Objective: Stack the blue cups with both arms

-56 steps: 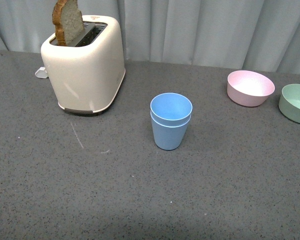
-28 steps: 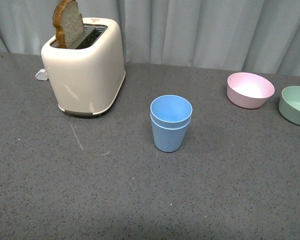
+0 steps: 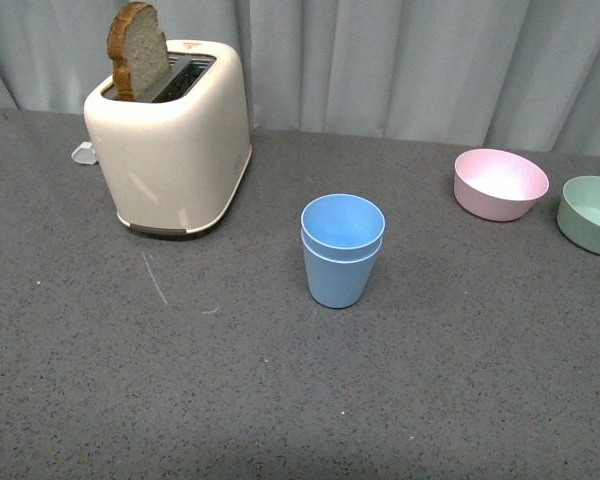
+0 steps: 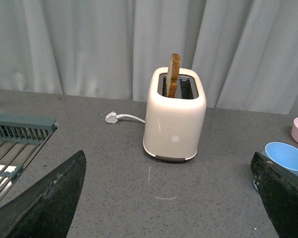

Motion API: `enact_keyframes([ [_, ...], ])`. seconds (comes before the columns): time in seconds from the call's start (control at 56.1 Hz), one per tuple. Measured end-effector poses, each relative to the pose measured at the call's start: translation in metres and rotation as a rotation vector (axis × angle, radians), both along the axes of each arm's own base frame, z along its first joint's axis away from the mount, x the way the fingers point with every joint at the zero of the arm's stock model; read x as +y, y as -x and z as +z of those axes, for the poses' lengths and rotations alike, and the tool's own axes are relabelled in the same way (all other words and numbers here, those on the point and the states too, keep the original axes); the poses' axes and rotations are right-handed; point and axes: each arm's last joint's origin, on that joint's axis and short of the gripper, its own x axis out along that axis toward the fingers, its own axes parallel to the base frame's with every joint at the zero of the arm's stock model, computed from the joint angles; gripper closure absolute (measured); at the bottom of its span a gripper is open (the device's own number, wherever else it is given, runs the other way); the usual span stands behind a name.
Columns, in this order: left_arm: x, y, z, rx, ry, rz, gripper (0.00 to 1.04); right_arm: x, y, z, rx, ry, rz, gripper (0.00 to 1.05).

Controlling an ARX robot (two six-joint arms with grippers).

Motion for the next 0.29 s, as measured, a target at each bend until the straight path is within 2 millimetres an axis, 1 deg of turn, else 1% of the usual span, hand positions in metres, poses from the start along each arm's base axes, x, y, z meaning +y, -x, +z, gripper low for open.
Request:
enact_keyframes([
  [0.285,0.0,0.0,0.0,0.0,0.0,0.0,0.07,0.0,0.0,-0.0002,0.001,0.0,0.0,0.1],
])
